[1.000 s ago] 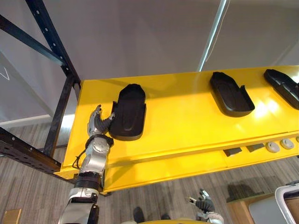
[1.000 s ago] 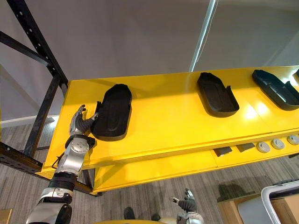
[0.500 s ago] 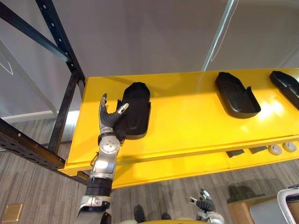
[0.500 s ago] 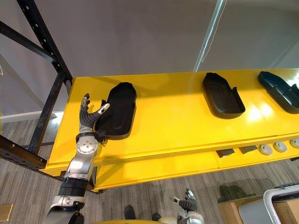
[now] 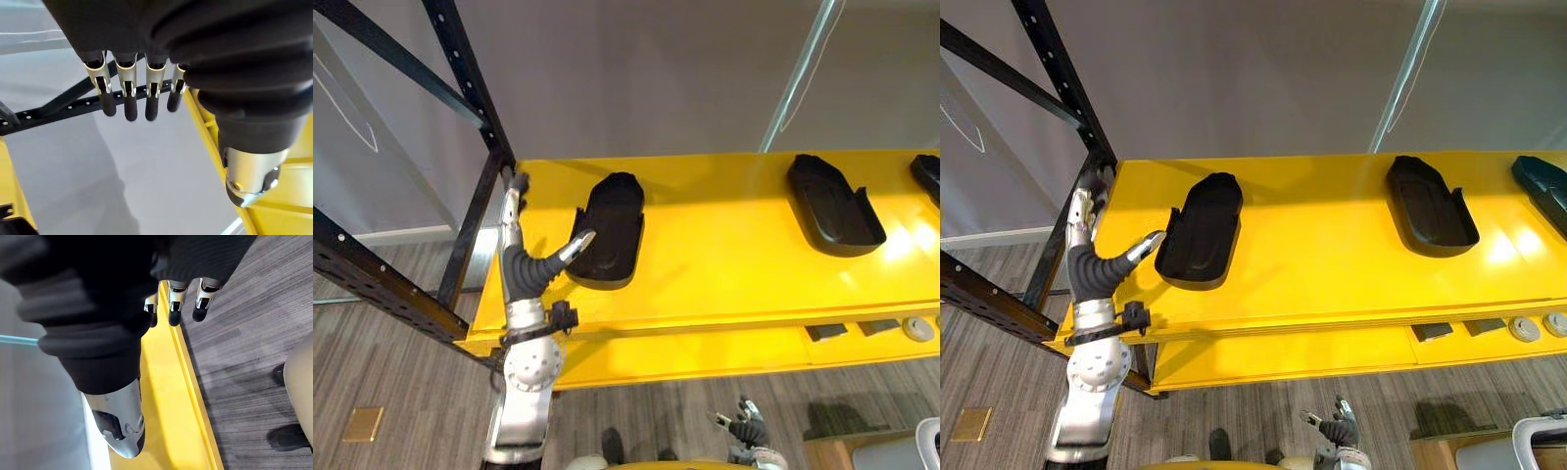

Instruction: Walk over and take plastic housings, then place them on the shelf

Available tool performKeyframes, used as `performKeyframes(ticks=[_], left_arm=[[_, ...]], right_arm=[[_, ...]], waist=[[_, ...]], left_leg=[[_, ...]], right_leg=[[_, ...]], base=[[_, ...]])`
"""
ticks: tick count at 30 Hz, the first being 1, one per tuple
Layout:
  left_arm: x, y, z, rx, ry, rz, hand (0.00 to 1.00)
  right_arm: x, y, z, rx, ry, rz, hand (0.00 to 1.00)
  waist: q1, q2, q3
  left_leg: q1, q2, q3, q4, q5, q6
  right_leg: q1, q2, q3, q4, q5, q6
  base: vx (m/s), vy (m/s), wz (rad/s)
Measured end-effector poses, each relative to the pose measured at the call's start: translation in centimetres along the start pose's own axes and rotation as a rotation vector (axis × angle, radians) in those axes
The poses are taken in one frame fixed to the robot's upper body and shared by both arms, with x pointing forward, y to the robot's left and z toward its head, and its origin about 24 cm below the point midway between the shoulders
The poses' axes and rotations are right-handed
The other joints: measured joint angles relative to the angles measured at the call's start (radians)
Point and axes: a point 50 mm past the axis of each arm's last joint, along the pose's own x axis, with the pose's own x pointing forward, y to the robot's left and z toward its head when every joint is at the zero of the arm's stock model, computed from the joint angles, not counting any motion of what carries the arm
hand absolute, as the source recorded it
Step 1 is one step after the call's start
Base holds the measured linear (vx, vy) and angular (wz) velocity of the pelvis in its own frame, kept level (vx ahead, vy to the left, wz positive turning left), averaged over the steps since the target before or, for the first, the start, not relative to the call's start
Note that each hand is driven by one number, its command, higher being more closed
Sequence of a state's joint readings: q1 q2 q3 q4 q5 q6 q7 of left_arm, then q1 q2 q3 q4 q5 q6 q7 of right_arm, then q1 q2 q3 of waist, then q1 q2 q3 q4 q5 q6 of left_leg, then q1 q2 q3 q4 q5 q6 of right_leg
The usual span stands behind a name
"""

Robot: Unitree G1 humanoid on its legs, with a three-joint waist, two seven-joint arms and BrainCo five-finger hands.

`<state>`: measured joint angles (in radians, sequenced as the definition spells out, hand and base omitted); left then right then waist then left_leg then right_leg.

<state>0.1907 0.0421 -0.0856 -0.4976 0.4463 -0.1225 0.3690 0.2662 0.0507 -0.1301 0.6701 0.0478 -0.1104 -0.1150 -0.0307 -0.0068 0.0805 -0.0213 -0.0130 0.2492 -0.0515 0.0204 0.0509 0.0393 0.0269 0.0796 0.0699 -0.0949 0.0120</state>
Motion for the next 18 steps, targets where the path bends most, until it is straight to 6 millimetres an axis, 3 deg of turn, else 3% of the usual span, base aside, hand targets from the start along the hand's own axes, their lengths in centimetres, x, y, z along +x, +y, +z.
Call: performKeyframes(ticks=[3,11,18], left_arm=[[-1.1,0.1,-0.2,0.006,0.026,-0.042,1.00],[-2.6,-0.9,-0.9,0.004,0.076,-0.169,1.00],[-5.0,-4.3,-4.7,0.043,0.258,-0.342,1.00]], right_arm=[[-0.1,-0.1,0.3,0.003,-0.017,-0.004,0.00],[0.0,-0.1,0.6,0.004,-0.026,-0.014,0.00],[-0.1,-0.4,0.3,-0.014,-0.018,-0.015,0.00]], waist=[[0.018,0.001,-0.001],[0.028,0.003,-0.011],[0.030,-0.004,-0.021]], left_leg=[[-0.002,-0.002,0.000,0.002,-0.003,0.004],[-0.029,-0.004,0.001,0.056,-0.030,0.021],[-0.060,0.015,0.024,0.132,-0.073,0.011]], right_leg=[[0.000,-0.004,-0.006,0.001,-0.003,0.004],[0.000,-0.013,-0.020,0.004,-0.003,0.006],[-0.011,-0.009,0.003,0.015,-0.004,0.007]], base=[[0.00,-0.005,0.01],[0.01,-0.005,0.04],[-0.01,-0.014,-0.10]])
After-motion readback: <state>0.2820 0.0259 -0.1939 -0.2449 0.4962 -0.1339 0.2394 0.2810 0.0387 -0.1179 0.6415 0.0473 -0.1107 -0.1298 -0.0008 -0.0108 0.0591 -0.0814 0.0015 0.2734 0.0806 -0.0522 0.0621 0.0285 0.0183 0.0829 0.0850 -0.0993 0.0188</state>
